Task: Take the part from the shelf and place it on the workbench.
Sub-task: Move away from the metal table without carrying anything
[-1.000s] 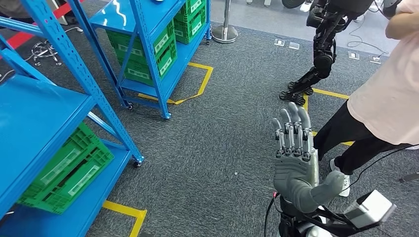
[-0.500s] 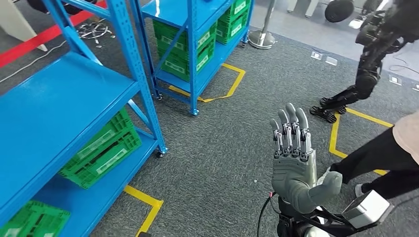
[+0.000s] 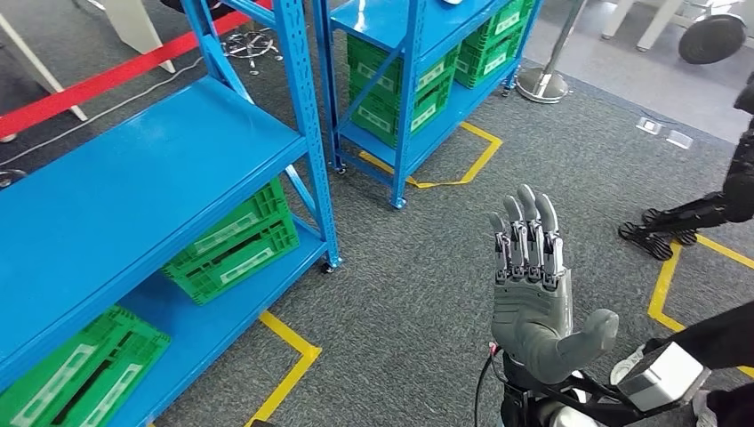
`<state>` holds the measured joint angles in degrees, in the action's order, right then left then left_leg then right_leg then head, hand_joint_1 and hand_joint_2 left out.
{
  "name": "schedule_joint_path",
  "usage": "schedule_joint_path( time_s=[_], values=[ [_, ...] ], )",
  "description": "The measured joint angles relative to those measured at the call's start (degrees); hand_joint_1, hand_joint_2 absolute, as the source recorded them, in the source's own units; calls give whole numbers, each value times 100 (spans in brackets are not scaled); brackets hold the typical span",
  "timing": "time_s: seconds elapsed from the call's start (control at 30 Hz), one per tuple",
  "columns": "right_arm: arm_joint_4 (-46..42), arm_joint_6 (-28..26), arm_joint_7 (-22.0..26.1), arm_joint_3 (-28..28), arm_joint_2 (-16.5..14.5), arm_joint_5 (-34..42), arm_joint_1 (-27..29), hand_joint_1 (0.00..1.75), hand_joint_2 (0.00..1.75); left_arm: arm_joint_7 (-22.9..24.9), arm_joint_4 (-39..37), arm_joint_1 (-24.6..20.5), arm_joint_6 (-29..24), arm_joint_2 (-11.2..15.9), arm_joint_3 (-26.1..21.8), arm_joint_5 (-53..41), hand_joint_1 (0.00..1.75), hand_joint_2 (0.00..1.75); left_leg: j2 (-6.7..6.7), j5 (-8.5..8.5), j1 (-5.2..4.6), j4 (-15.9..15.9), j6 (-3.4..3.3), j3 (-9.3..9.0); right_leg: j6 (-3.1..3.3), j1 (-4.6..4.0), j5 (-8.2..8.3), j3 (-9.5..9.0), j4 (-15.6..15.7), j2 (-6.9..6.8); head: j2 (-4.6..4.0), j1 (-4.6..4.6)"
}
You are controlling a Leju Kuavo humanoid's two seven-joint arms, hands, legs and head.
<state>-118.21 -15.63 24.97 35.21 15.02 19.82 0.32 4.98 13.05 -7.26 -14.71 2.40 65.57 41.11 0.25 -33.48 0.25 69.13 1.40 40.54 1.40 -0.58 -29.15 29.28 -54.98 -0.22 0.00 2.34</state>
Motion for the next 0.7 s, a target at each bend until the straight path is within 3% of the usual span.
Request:
schedule_joint_path(
  time_s=[0.07, 0.1, 0.13, 0.17, 0.23, 0.27, 0.33, 0.37, 0.43, 0.5, 0.57, 0.6, 0.63, 0.7],
  values=[
    [5, 0, -1, 5, 1, 2, 8, 0, 0, 0, -1, 1, 0, 1, 0, -1, 0, 0, 4, -146, 48, 418, 67, 142, -14, 14, -2, 14, -10, -163, 0, -41],
    [8, 0, -1, 8, 0, 1, 8, 0, 0, 0, -2, 4, 0, 3, 0, -2, 0, 0, 16, -70, 65, 364, 99, 77, -29, 26, -9, 17, -21, -239, 0, -59],
    [10, 0, -1, 10, 0, 1, 7, 0, 0, 0, -2, 5, 0, 6, 0, -2, 0, 0, 62, 90, 80, 100, 126, -99, -54, 40, -23, 18, -42, -305, 0, -73],
    [12, 0, -1, 12, 0, 1, 5, 0, 0, 0, -2, 4, 0, 9, 0, -2, 0, 0, 193, 238, 83, -267, 149, -320, -89, 50, -46, 19, -76, -366, 0, -90],
    [13, 1, -2, 15, 0, 0, -1, 0, 0, -1, -1, -4, 0, 15, 0, -2, 0, 0, 446, 391, 55, -825, 97, -641, -170, 40, -106, 31, -166, -460, 0, -143],
    [11, 1, -2, 17, 0, -2, -4, 0, 0, -1, 0, -5, 0, 18, 0, -2, 0, 0, 509, 385, 33, -926, 41, -685, -200, 29, -126, 34, -196, -503, 0, -156],
    [10, 1, -3, 22, -2, -3, -11, 0, 0, -2, 0, -1, 0, 25, 0, -2, 0, 0, 401, 392, 9, -932, -82, -663, -231, 30, -143, 30, -211, -595, 0, -155],
    [10, 1, -3, 24, -2, -3, -14, 0, 0, -2, 0, 0, 0, 27, 0, -2, 0, 0, 332, 406, 10, -937, -116, -654, -255, 44, -177, 31, -231, -571, 0, -152],
    [7, 0, -2, 26, -2, -3, -10, 0, 0, -1, 0, -9, 0, 28, 0, -2, 0, 0, 185, 440, 22, -948, -181, -643, -308, 78, -413, 130, -523, -341, 0, -136],
    [4, 0, -1, 28, -2, -2, 6, 0, 0, 0, 0, -22, 0, 27, 0, -2, 0, 0, 25, 464, 19, -948, -230, -626, -334, 96, -812, 419, -1247, -82, 0, -90],
    [7, 0, -1, 33, -2, -1, 18, 0, 0, 0, 0, -22, 0, 26, 0, -2, 0, 0, -145, 482, 7, -947, -261, -614, -319, 95, -1002, 674, -1836, -18, 0, -40],
    [10, 0, -1, 36, -2, 0, 21, 0, 0, 0, 0, -18, 0, 27, 0, -1, 0, 0, -231, 490, 0, -947, -268, -612, -296, 95, -932, 685, -1849, -4, 0, -17],
    [12, 0, -1, 37, -2, 0, 21, 0, 0, 0, 0, -14, 0, 28, 0, -1, 0, 0, -319, 498, -5, -947, -269, -613, -263, 94, -753, 595, -1634, 24, 0, 2],
    [13, 0, -1, 39, -2, -1, 18, 0, 0, 1, 0, -14, 0, 22, 0, 1, 0, 0, -477, 518, -16, -945, -254, -610, -177, 94, -334, 282, -882, 227, 0, 19]
  ],
)
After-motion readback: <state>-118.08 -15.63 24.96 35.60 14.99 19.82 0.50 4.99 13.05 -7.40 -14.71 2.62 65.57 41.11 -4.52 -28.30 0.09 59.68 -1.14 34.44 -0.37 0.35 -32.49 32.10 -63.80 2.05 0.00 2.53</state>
